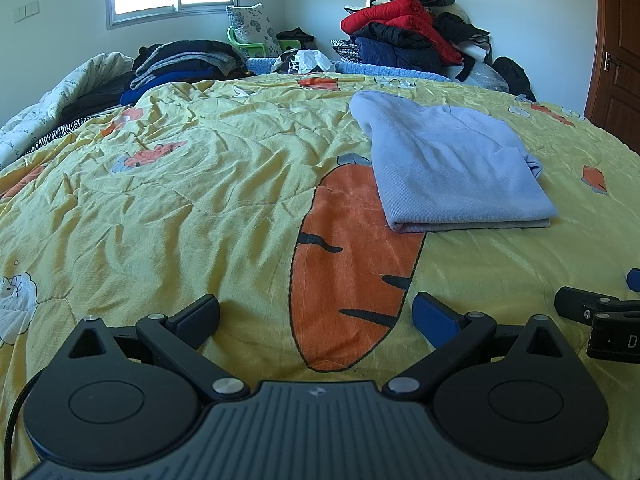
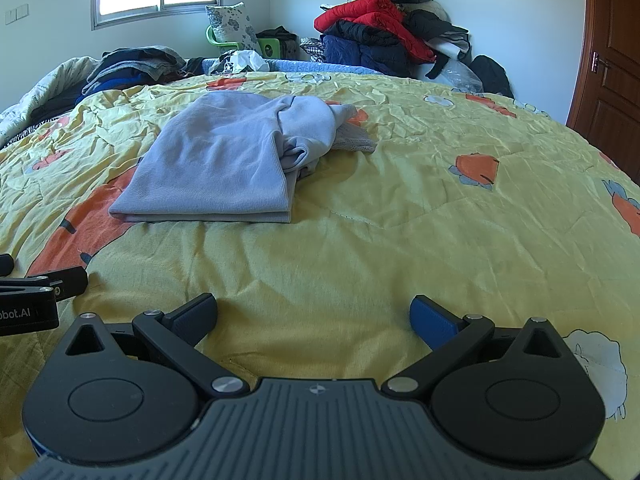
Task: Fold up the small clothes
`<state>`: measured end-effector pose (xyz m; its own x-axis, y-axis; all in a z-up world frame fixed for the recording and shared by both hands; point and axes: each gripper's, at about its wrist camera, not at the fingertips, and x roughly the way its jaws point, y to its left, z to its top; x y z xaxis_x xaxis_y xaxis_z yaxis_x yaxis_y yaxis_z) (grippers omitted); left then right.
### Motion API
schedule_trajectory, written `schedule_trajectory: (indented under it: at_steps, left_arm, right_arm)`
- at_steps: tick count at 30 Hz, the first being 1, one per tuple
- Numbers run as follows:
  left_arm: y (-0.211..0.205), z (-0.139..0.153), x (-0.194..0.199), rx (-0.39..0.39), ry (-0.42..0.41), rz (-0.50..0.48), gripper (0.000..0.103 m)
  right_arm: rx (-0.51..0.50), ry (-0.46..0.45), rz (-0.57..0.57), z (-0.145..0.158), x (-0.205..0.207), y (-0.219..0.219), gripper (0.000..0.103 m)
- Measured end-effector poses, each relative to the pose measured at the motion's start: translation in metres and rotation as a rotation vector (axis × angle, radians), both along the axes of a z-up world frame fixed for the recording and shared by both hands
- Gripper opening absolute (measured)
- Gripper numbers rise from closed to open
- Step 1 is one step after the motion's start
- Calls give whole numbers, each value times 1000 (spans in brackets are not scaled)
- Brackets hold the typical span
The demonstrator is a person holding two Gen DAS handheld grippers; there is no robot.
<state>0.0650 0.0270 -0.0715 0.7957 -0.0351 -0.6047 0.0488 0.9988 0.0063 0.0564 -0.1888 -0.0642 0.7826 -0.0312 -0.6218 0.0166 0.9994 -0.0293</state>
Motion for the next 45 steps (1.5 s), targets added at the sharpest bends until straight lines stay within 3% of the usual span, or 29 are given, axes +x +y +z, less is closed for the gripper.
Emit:
schedule_trajectory:
  at_steps: [45]
  left_arm:
    - [0, 0, 0, 0, 0, 0, 103]
  right_arm:
    - [0, -4, -13, 0, 0, -1, 102]
